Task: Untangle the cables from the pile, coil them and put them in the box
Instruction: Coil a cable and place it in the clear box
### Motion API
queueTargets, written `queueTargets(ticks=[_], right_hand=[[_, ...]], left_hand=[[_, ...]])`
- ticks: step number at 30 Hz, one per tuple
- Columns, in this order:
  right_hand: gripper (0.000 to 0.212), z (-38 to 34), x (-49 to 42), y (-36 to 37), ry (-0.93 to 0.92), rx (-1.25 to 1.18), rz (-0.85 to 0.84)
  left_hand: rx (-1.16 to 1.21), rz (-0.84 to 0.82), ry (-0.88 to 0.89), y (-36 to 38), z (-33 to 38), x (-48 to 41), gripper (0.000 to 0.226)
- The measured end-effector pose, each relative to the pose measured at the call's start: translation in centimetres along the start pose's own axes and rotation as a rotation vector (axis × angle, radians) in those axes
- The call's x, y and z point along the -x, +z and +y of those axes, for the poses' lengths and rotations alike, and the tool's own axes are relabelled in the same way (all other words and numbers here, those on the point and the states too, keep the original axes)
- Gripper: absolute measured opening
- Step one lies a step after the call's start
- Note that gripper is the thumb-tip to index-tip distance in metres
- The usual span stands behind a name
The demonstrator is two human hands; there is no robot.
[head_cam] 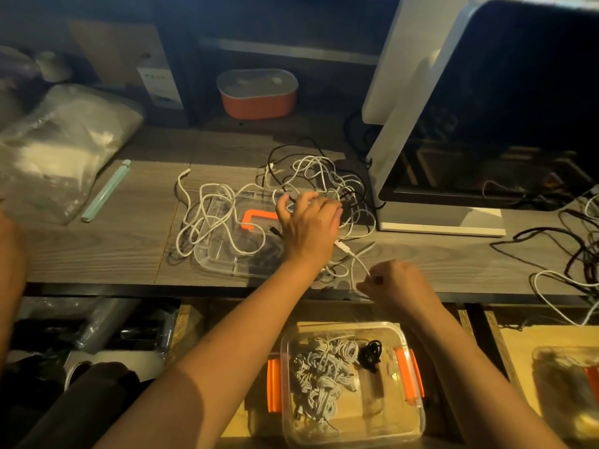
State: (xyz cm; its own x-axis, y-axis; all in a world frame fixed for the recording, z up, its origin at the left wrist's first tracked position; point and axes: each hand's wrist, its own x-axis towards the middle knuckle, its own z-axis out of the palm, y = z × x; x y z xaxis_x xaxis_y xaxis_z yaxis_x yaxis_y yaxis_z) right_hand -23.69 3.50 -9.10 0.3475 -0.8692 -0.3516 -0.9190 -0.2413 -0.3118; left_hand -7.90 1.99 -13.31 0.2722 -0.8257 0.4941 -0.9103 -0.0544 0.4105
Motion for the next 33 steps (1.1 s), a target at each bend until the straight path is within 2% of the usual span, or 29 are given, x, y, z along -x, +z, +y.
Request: queueTargets(ticks=[2,4,8,11,12,16,19,21,23,26,29,31,33], right_hand=[[0.018,0.4,0.2,0.0,-0.050,-0.176,0.067],[0.020,0.4,0.4,-0.5,-0.096,-0.329,0.151],[0.024,0.4,0.2,-1.2,-0.152,-0.458,0.225],[0.028,0.5,0.3,-1.9,-0.102,-0.677,0.273],[0.027,0.6,0.2,-1.9,-0.093,-0.682,0.261],[0.016,1.6,-0.1,-1.4,-0.051,-0.378,0.130],[0.021,2.3,-0.3,-0.6,-0.017,-0.161,0.069],[0.023,2.7,-0.3,0.0,-0.018,-0.072,-0.012],[0.020,3.0,-0.4,0.6,-0.044,0.010,-0.075],[0.020,3.3,-0.4,0.4,-0.080,0.031,-0.054],[0.022,3.3,0.1,-0.3,-0.172,-0.163,0.048],[0.019,2.4,0.7,-0.7,-0.225,-0.545,0.099],[0.022,1.1,1.2,-0.9,-0.181,-0.954,0.120]], left_hand=[[0.068,-0.019,0.014,-0.2,-0.1,-0.2,0.031],[0.158,-0.108,0.061,-0.5,0.0,-0.1,0.032],[0.372,-0.475,0.045,-1.5,0.8,0.9,0.051],[0.249,-0.588,0.128,-1.5,1.0,1.6,0.061],[0.191,-0.597,0.163,-1.3,0.9,1.8,0.064],[-0.046,-0.560,0.208,-0.4,0.7,1.7,0.045],[-0.150,-0.559,0.224,-0.2,0.7,1.7,0.028],[-0.209,-0.549,0.247,-0.2,0.8,1.8,0.024],[-0.201,-0.520,0.245,-0.1,1.0,1.8,0.022],[-0.131,-0.458,0.211,0.1,1.3,1.9,0.028],[-0.081,-0.455,0.180,0.3,1.3,1.6,0.026],[-0.034,-0.436,0.153,0.7,1.5,1.6,0.026],[0.024,-0.357,0.144,1.0,2.2,1.5,0.022]])
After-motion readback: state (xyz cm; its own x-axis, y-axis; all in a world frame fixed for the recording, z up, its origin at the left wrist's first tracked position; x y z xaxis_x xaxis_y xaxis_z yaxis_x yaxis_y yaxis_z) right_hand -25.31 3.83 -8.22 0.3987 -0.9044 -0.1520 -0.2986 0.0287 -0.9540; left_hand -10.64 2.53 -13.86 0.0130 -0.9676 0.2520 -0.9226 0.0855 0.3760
